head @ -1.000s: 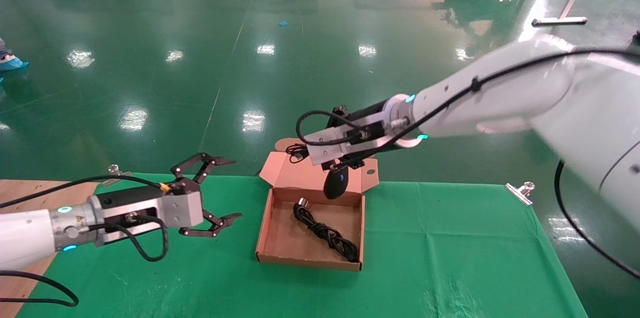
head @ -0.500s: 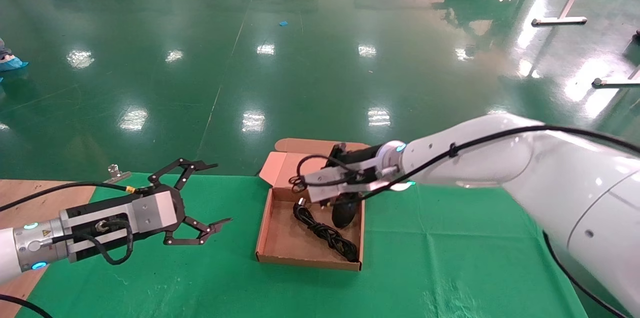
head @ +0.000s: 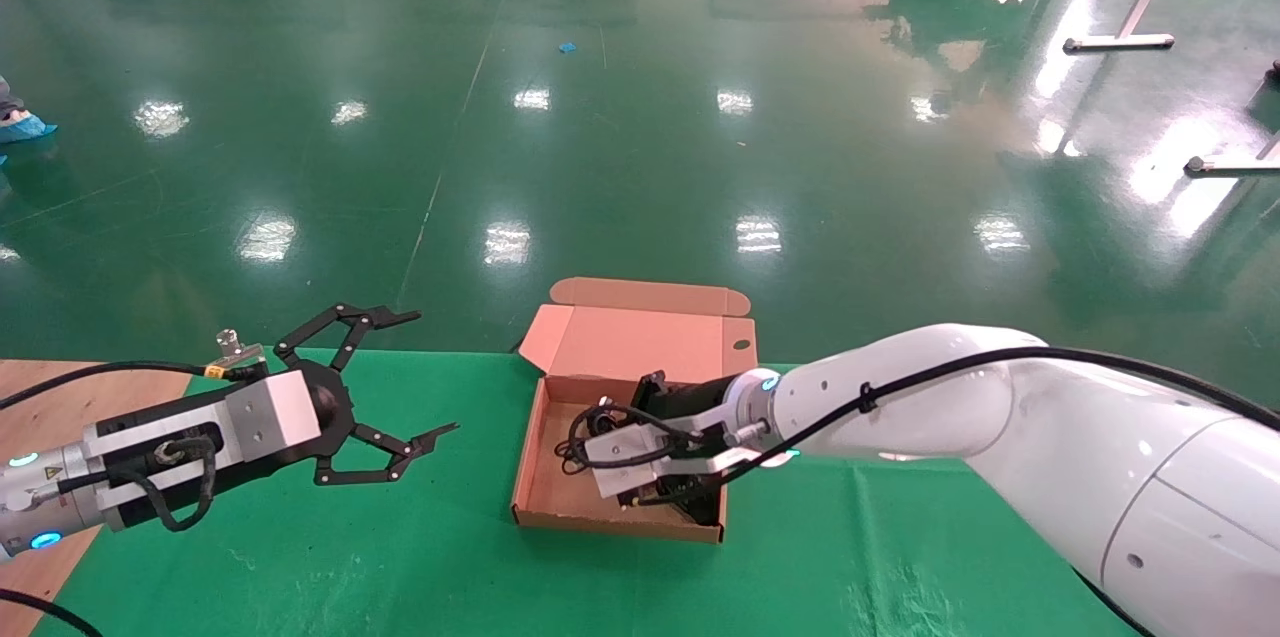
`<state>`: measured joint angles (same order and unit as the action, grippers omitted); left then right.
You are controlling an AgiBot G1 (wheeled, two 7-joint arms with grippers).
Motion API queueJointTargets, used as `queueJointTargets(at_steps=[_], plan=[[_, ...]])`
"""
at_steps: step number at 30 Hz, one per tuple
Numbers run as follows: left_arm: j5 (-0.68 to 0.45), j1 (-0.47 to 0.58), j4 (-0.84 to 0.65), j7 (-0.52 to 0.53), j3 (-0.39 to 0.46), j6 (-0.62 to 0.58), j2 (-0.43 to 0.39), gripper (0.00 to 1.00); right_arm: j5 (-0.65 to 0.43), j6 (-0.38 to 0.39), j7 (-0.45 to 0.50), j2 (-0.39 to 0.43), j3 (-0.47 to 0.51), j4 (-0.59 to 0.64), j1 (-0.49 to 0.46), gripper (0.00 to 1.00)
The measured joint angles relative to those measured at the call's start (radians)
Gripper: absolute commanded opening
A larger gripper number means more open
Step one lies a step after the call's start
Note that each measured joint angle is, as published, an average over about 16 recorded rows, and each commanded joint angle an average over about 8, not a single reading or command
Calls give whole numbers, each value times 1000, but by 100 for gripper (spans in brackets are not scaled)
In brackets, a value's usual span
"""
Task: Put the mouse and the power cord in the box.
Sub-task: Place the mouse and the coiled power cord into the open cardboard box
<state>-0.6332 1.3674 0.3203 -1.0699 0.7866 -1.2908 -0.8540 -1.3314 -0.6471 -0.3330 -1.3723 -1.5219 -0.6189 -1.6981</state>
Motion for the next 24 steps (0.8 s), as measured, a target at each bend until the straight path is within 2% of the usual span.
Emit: queueJointTargets(at_steps=[17, 18, 24], plan=[[-6, 25, -73, -26, 3, -41, -21, 100, -8, 12, 13, 4, -29, 9, 27, 1], [-6, 26, -76, -27, 3, -43, -22, 100, -6, 14, 13, 4, -28, 9, 28, 7], [-7, 31, -91, -32, 4, -52, -26, 100, 8, 27, 17, 4, -21, 5, 37, 82]])
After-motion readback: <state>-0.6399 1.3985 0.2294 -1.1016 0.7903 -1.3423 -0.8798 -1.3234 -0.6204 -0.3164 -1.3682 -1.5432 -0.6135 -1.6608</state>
